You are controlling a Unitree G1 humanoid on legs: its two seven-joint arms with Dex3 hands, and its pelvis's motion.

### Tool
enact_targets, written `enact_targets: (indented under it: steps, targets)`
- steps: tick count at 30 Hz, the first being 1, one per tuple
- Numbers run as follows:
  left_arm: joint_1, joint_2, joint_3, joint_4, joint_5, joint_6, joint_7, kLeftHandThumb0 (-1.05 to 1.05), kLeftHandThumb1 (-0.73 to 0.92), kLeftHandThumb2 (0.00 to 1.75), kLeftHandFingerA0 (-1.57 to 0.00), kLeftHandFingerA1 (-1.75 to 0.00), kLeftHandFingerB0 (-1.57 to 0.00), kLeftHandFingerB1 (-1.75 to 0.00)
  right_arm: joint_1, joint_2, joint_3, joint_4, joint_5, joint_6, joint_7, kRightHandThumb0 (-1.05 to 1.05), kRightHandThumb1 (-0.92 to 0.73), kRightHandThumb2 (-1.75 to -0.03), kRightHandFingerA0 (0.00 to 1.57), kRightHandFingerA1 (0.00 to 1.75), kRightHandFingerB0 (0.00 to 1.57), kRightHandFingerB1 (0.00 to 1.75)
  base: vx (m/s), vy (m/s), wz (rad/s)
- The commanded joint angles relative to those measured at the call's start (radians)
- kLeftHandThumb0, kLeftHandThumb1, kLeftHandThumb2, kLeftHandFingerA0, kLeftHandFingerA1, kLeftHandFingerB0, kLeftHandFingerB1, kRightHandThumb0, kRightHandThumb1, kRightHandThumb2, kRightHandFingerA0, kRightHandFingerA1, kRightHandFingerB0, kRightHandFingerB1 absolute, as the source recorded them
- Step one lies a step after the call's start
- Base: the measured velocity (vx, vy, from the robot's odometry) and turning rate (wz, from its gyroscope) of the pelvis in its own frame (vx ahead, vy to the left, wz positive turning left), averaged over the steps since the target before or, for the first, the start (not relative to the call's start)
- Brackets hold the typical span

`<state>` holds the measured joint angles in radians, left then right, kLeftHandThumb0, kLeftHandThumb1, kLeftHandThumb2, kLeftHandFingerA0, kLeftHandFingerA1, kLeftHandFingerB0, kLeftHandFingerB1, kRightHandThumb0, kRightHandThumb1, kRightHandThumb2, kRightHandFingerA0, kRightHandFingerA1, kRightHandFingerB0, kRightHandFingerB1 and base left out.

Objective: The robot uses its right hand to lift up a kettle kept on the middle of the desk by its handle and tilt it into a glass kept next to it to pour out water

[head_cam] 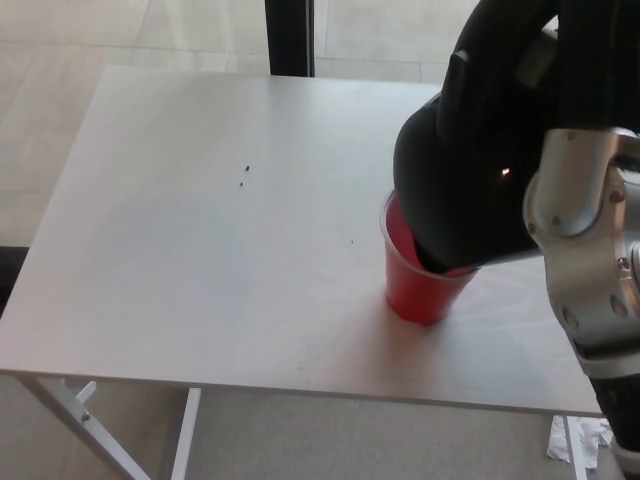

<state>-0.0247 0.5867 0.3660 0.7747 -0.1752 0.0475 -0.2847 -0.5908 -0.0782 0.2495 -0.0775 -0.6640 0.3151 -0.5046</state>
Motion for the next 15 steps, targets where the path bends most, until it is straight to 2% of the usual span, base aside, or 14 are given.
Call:
enact_targets:
  steps: [1, 3, 7, 8, 9, 10, 12, 13, 14, 15]
  targets:
    - [0.011, 0.004, 0.003, 0.0, 0.002, 0.018, 0.0, -1.05, 0.53, 1.32, -0.65, -0.6, -0.5, -0.82, 0.046, -0.007, -0.03, 0.019, 0.016, 0.026, 0.071, -0.15, -0.53, -1.02, 0.97, 1.72, 0.75, 1.59, 0.0, 0.0, 0.0]
    - [0.014, 0.004, 0.006, 0.001, 0.0, 0.02, 0.002, -1.05, 0.56, 1.34, -0.65, -0.59, -0.51, -0.83, 0.052, -0.024, -0.06, 0.034, 0.037, -0.007, 0.073, -0.12, -0.55, -0.98, 0.93, 1.75, 0.71, 1.67, 0.0, 0.0, 0.0]
    - [0.02, 0.005, 0.008, 0.008, -0.001, 0.017, 0.003, -1.05, 0.54, 1.33, -0.66, -0.57, -0.49, -0.78, 0.059, -0.066, -0.113, 0.09, 0.025, -0.031, 0.049, -0.15, -0.6, -0.9, 0.89, 1.75, 0.67, 1.67, 0.0, 0.0, 0.0]
    - [0.022, 0.006, 0.007, 0.011, 0.001, 0.012, 0.003, -1.05, 0.55, 1.32, -0.66, -0.58, -0.52, -0.8, 0.059, -0.07, -0.119, 0.097, 0.028, -0.037, 0.049, -0.16, -0.62, -0.85, 0.89, 1.75, 0.69, 1.6, 0.0, 0.0, 0.0]
    - [0.024, 0.007, 0.005, 0.016, 0.005, 0.005, 0.003, -1.05, 0.74, 0.99, -0.64, -0.61, -0.52, -0.79, 0.064, -0.08, -0.142, 0.11, 0.037, -0.043, 0.044, -0.18, -0.49, -1.01, 1.21, 1.38, 0.98, 1.19, 0.0, 0.0, 0.0]
    - [0.025, 0.007, 0.005, 0.02, 0.007, 0.001, 0.004, -1.05, 0.55, 1.33, -0.65, -0.57, -0.5, -0.79, 0.069, -0.085, -0.172, 0.122, 0.051, -0.044, 0.04, -0.16, -0.51, -1.02, 1.21, 1.39, 0.98, 1.22, 0.0, 0.0, 0.0]
    - [0.027, 0.007, 0.007, 0.026, 0.004, -0.005, 0.001, -1.05, 0.55, 1.33, -0.65, -0.59, -0.5, -0.8, 0.074, -0.089, -0.206, 0.132, 0.084, -0.054, 0.055, -0.18, -0.5, -1.05, 1.2, 1.4, 0.98, 1.23, 0.0, 0.0, 0.0]
    - [0.026, 0.007, 0.008, 0.03, 0.004, -0.005, 0.003, -1.05, 0.54, 1.33, -0.67, -0.59, -0.53, -0.81, 0.078, -0.097, -0.228, 0.149, 0.092, -0.059, 0.049, -0.15, -0.66, -0.8, 0.87, 1.75, 0.71, 1.46, 0.0, 0.0, 0.0]
    - [0.026, 0.008, 0.009, 0.033, 0.003, -0.006, 0.004, -1.05, 0.54, 1.33, -0.67, -0.59, -0.53, -0.81, 0.078, -0.098, -0.237, 0.159, 0.093, -0.063, 0.046, -0.15, -0.66, -0.8, 0.87, 1.75, 0.71, 1.46, 0.0, 0.0, 0.0]
    - [0.026, 0.009, 0.009, 0.037, 0.004, -0.013, 0.004, -1.05, 0.74, 0.98, -0.66, -0.63, -0.52, -0.8, 0.084, -0.094, -0.253, 0.153, 0.11, -0.068, 0.052, -0.2, -0.65, -0.75, 0.9, 1.75, 0.78, 1.28, 0.0, 0.0, 0.0]
